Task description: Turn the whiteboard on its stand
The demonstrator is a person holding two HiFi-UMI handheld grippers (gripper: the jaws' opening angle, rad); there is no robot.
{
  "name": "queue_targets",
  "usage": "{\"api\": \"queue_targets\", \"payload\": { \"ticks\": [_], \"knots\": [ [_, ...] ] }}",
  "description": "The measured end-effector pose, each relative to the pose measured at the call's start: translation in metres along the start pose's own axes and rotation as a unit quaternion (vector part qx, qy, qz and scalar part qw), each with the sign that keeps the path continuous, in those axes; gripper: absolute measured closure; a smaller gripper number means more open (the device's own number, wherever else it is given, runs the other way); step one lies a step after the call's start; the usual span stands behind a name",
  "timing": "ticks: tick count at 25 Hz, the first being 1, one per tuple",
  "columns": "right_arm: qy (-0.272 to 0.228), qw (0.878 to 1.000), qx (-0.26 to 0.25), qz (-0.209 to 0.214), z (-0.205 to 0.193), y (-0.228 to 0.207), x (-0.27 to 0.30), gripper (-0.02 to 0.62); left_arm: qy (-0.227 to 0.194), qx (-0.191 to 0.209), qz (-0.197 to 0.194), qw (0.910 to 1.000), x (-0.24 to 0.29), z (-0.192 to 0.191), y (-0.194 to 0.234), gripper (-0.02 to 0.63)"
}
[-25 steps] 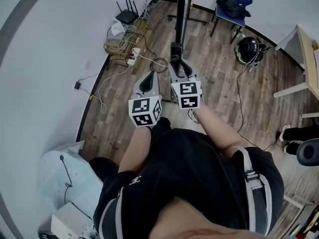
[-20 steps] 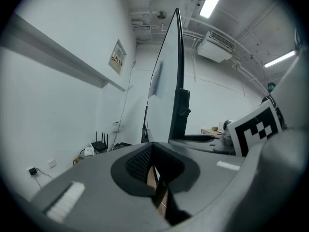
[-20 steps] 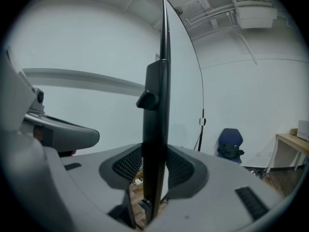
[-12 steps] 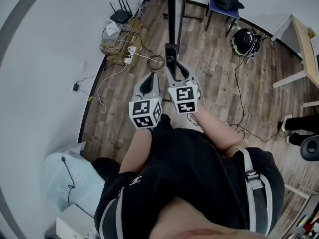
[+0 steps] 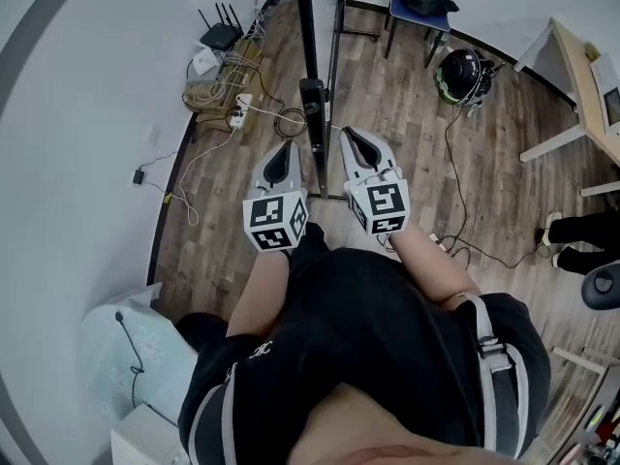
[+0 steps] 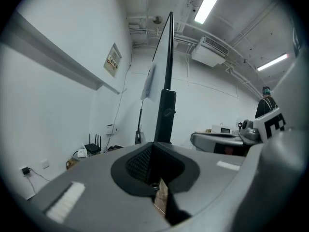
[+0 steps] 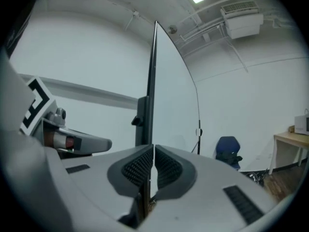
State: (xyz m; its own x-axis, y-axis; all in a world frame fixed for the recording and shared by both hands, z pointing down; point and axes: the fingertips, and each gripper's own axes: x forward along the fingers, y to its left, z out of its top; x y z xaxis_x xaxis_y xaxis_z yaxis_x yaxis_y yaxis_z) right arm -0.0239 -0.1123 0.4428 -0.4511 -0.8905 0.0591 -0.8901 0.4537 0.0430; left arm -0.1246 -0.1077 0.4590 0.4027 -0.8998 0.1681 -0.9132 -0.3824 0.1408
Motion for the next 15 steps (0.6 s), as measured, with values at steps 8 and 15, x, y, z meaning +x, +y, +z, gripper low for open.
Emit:
{"api": "queue_targets", "payload": {
  "ticks": [8, 15],
  "knots": [
    [-0.088, 0.993, 0.007, -0.081, 0.061, -0.060, -0.054, 0.590, -0.021, 0.015, -0.020, 0.9995, -0.003, 0.017, -0.021, 0.597],
    [-0.059, 0.987, 0.047, -0.138, 0.039, -0.088, -0.073, 0.591, -0.022, 0.018, -0.029, 0.9992, -0.003, 0.018, -0.027, 0.597]
  ]
}}
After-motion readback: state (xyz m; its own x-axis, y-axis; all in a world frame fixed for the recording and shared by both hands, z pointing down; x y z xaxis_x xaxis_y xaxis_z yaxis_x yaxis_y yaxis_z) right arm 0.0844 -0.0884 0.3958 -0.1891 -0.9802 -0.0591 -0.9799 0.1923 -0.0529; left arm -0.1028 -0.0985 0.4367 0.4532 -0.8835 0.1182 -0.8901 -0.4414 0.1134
